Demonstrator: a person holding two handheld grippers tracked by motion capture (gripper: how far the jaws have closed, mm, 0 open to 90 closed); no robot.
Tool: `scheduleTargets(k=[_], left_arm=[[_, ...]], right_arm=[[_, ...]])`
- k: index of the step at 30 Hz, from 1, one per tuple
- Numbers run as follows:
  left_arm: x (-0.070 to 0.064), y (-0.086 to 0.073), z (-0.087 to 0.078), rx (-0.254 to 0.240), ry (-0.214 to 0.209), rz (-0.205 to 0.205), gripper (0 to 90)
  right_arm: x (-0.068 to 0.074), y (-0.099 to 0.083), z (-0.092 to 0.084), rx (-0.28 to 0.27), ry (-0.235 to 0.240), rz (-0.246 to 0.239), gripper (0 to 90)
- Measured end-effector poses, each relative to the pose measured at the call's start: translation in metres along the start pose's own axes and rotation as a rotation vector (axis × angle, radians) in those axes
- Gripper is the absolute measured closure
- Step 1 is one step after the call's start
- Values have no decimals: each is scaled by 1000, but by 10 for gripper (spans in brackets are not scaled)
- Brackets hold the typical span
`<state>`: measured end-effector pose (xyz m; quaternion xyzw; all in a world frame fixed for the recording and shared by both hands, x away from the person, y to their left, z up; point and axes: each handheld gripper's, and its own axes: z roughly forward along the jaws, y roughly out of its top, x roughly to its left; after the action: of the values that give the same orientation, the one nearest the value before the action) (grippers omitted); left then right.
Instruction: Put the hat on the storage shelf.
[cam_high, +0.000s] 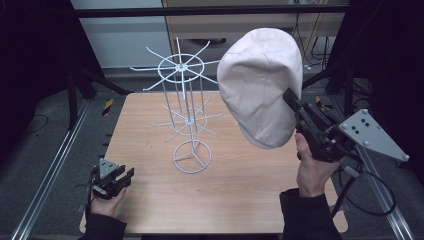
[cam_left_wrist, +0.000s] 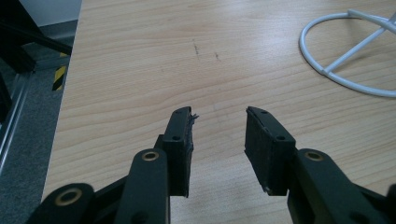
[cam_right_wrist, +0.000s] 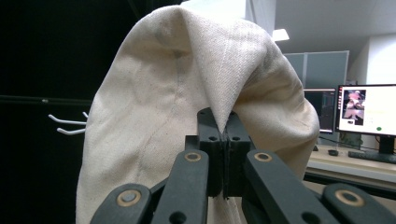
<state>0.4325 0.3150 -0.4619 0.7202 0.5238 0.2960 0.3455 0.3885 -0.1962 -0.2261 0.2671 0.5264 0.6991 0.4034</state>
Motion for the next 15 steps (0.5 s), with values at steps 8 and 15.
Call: scheduleTargets(k=[8,15], left_arm=[[0,0,0,-6,2,-5,614],[1,0,-2,-14,3,-9,613]], right_arm=[[13,4,15,-9,46,3,893],[27,2,31,7,83,-4,894]])
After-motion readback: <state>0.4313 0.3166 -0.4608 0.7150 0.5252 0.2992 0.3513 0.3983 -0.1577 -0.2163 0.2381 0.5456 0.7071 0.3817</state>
